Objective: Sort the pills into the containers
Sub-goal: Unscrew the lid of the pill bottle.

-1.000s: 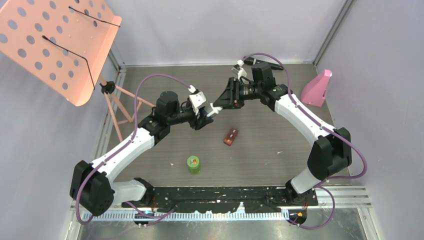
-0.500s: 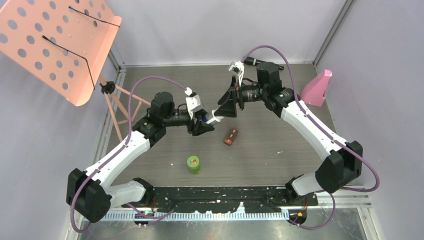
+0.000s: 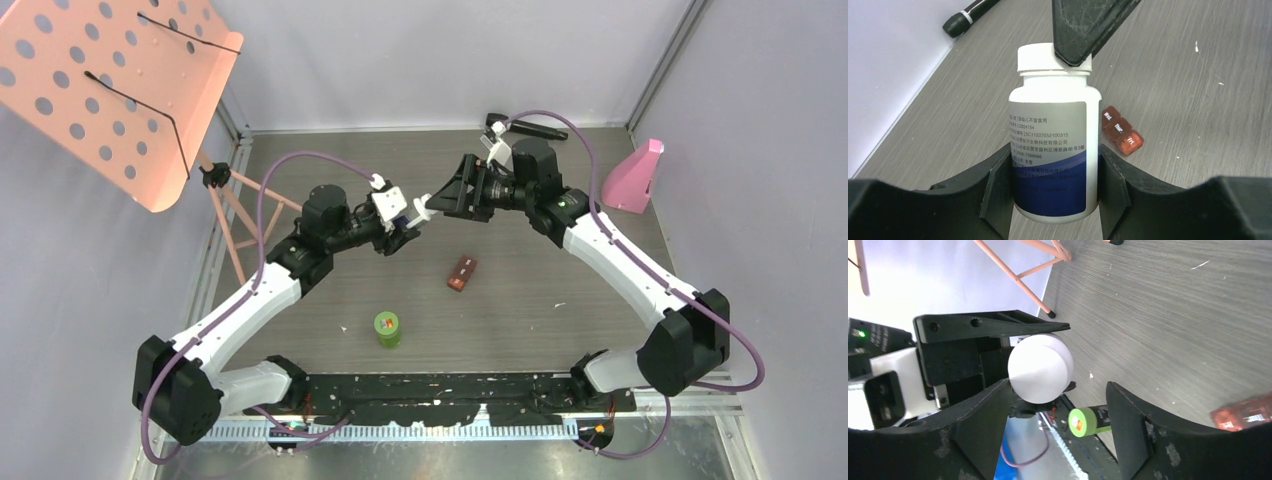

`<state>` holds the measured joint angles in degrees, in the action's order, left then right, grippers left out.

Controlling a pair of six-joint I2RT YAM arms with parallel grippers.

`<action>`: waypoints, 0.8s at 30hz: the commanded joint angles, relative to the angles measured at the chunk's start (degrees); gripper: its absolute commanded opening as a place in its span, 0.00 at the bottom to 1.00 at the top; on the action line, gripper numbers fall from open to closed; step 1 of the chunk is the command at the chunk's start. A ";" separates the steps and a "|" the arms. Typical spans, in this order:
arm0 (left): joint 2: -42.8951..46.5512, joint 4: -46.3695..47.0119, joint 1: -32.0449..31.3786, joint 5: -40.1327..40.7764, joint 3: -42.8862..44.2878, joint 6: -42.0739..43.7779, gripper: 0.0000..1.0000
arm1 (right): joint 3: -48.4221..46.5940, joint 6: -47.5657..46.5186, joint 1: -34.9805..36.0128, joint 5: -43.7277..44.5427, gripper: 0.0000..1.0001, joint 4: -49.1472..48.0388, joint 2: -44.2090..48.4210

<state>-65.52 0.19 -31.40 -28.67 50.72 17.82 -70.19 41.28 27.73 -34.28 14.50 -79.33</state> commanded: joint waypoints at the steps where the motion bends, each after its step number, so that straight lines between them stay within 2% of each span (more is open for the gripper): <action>1: 1.69 3.98 -0.22 2.50 -0.46 1.73 0.00 | 0.83 12.06 0.40 4.13 0.74 -8.27 1.65; 8: 2.65 2.92 -0.24 2.15 -0.82 1.08 0.00 | 0.17 15.75 1.34 1.96 0.76 -12.59 -0.72; 10: 2.53 2.89 -0.24 2.21 -0.56 0.93 0.00 | -1.44 15.18 1.54 0.66 0.63 -10.84 -2.48; 12: 2.48 2.55 -0.24 2.41 0.01 0.54 0.00 | -4.76 12.64 1.65 -2.94 0.59 -7.01 -4.79; 15: 2.49 1.18 -0.24 2.75 1.06 0.22 0.00 | -8.01 9.52 1.98 -3.33 0.63 -3.36 -5.58; 18: 2.44 1.02 -0.24 3.58 1.20 0.02 0.00 | -8.53 8.90 2.05 -4.26 0.72 -2.12 -5.76; 20: 2.35 1.02 -0.24 3.74 1.14 -0.19 0.00 | -8.16 8.79 2.07 -4.15 0.73 -2.03 -5.67; 21: 2.28 1.04 -0.24 3.93 1.20 -0.29 0.00 | -7.75 8.88 2.07 -4.10 0.71 -2.03 -5.62; 24: 2.24 0.94 -0.24 4.75 1.22 -0.81 0.00 | -6.69 9.88 2.07 -4.77 0.55 -3.37 -5.45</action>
<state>-64.49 -0.34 -31.48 -25.30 49.84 18.11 -75.81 51.29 29.52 -37.19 12.23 -85.89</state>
